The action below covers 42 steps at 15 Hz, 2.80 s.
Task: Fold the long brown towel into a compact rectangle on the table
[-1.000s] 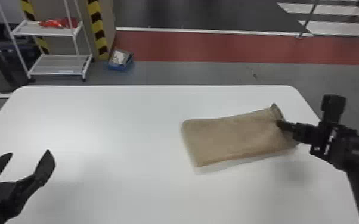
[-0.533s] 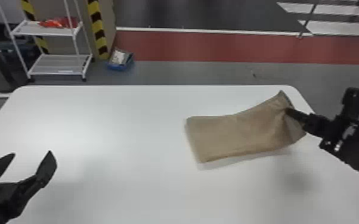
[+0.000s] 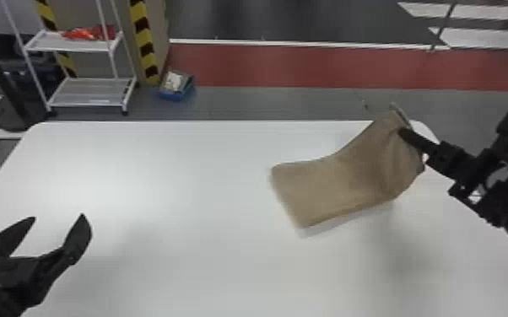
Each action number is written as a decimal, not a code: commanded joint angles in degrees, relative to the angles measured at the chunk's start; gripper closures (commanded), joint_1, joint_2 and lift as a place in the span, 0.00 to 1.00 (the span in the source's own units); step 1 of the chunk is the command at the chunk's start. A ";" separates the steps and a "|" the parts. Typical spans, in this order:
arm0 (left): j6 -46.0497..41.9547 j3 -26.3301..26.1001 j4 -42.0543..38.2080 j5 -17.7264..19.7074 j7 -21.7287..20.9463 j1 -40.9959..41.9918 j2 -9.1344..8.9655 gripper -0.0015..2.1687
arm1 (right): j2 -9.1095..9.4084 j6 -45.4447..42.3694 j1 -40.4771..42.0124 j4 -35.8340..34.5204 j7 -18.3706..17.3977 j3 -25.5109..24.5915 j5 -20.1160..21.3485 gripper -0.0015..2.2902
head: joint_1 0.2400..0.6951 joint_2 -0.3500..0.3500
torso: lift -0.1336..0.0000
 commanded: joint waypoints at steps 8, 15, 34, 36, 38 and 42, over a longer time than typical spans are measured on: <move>0.14 -0.08 1.30 0.44 -0.26 -0.56 0.61 0.05 | 4.28 1.29 -0.18 -6.78 -0.79 11.80 -1.08 0.62 | 1.00 0.64 | 0.08; 0.14 -0.43 2.97 0.62 -0.35 -1.53 0.79 0.05 | 3.49 7.61 0.96 -8.27 0.00 16.54 2.88 0.62 | 1.00 0.74 | 0.08; 0.31 -0.96 3.50 0.62 -0.35 -1.79 0.79 0.05 | 2.96 17.46 8.78 -16.10 5.10 21.81 6.22 0.01 | 1.00 0.85 | 0.08; 0.31 -1.05 3.32 0.53 -0.35 -1.61 0.79 0.05 | 3.14 16.75 9.40 -16.97 5.19 20.58 2.44 0.01 | 1.00 0.86 | 0.08; 0.31 -1.05 2.97 0.53 -0.35 -1.26 0.79 0.05 | 3.22 14.29 9.48 -16.97 5.36 19.79 -0.90 0.02 | 1.00 0.87 | 0.08; 0.31 -1.22 1.92 0.53 -0.44 -0.47 1.05 0.05 | 4.45 6.56 8.34 -15.04 3.69 20.41 0.59 0.52 | 1.00 0.87 | 0.08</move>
